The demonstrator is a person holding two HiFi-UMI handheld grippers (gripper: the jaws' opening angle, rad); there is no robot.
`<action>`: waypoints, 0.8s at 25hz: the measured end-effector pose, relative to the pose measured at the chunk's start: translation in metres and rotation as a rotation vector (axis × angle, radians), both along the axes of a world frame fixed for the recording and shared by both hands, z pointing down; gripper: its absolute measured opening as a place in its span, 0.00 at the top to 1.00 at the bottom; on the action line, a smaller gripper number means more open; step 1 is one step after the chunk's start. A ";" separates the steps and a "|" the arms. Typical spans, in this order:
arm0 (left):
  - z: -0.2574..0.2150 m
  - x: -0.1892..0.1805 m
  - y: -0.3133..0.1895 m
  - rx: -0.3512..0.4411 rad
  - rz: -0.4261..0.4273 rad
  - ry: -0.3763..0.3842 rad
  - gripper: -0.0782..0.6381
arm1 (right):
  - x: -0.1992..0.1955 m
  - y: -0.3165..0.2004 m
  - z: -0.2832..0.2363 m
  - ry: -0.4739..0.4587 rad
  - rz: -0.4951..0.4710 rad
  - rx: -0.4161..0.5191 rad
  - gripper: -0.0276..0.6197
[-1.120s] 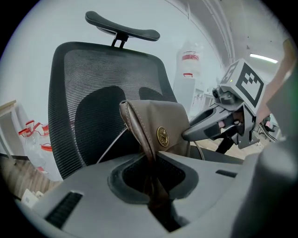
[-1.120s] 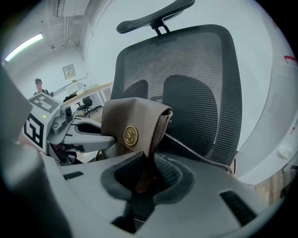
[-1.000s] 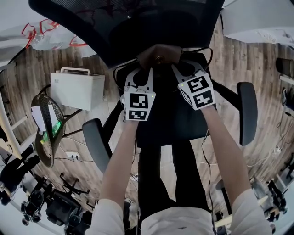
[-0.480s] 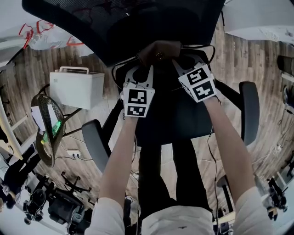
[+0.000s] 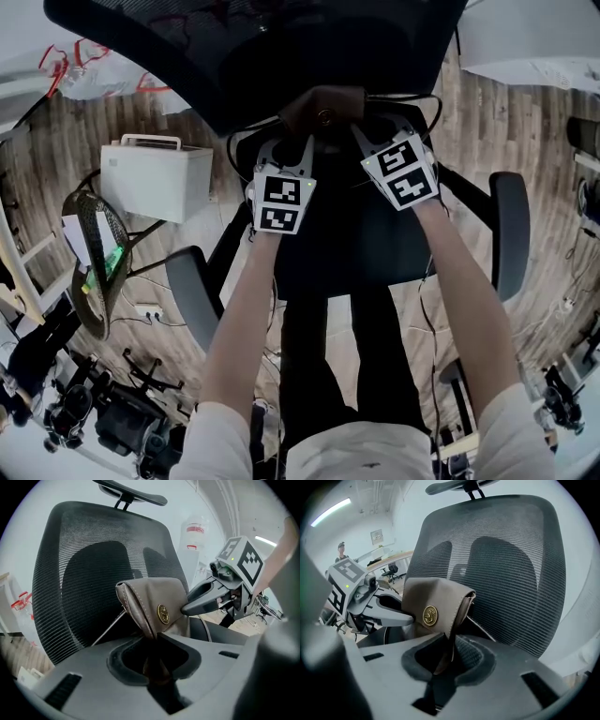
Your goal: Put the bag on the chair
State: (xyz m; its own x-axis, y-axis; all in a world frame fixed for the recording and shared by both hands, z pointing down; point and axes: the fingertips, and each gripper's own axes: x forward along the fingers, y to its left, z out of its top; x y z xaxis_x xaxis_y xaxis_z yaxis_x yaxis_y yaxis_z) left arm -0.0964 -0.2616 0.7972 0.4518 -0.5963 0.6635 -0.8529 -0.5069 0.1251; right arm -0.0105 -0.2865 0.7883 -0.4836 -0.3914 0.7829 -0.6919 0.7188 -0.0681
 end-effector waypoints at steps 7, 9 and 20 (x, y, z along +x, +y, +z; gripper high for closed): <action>0.015 -0.002 0.004 -0.041 0.014 -0.031 0.80 | -0.002 0.006 0.010 0.031 -0.019 -0.008 0.84; 0.019 -0.004 0.005 -0.048 0.012 -0.038 0.80 | -0.004 0.009 0.012 0.038 -0.029 -0.009 0.84; 0.031 -0.003 0.004 -0.085 -0.017 -0.033 0.79 | 0.000 0.006 0.018 0.050 -0.015 -0.026 0.83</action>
